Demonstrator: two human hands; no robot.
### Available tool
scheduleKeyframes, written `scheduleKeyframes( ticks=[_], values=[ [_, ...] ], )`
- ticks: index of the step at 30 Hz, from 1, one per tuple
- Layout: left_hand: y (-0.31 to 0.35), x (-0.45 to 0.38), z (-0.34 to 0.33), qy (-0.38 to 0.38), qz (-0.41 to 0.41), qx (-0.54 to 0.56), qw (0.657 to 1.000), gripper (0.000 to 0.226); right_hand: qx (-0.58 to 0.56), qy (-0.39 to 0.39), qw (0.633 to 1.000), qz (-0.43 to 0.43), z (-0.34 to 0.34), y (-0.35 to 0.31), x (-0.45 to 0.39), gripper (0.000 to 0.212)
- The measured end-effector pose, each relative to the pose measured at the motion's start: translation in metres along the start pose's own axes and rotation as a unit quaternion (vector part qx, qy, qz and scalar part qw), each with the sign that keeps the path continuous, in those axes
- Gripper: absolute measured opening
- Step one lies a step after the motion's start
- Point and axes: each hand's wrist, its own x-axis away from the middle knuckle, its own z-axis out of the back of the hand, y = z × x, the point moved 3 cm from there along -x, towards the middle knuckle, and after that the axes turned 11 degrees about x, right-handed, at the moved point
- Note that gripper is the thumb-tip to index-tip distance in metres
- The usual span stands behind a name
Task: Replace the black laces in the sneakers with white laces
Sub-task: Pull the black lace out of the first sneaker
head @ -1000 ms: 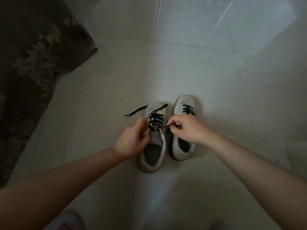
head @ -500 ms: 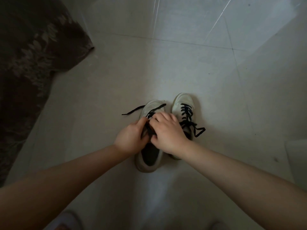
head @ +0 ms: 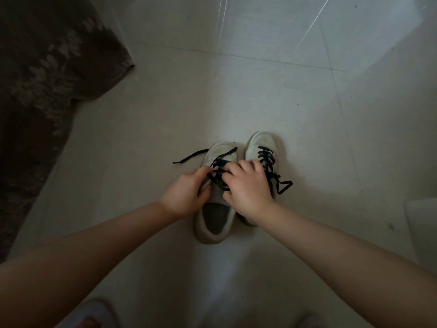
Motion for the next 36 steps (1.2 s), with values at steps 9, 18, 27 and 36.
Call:
scheduleKeyframes(
  ticks=[9,18,27,36],
  values=[
    [-0.007,0.000,0.003,0.016,0.008,-0.017,1.000,0.044,-0.304,-0.211,0.928,-0.049,0.003,0.016,-0.021,0.013],
    [0.002,0.003,0.003,0.028,0.002,-0.023,0.999,0.064,-0.608,-0.248,0.743,-0.128,0.014,0.033,-0.016,0.018],
    [-0.001,0.003,0.003,-0.004,0.028,-0.050,0.998,0.070,-0.734,-0.167,0.626,-0.204,0.021,0.068,-0.001,0.013],
    [0.001,0.002,0.000,-0.001,0.045,-0.106,0.993,0.069,-0.204,0.058,0.973,-0.089,0.028,0.063,0.003,0.050]
  ],
)
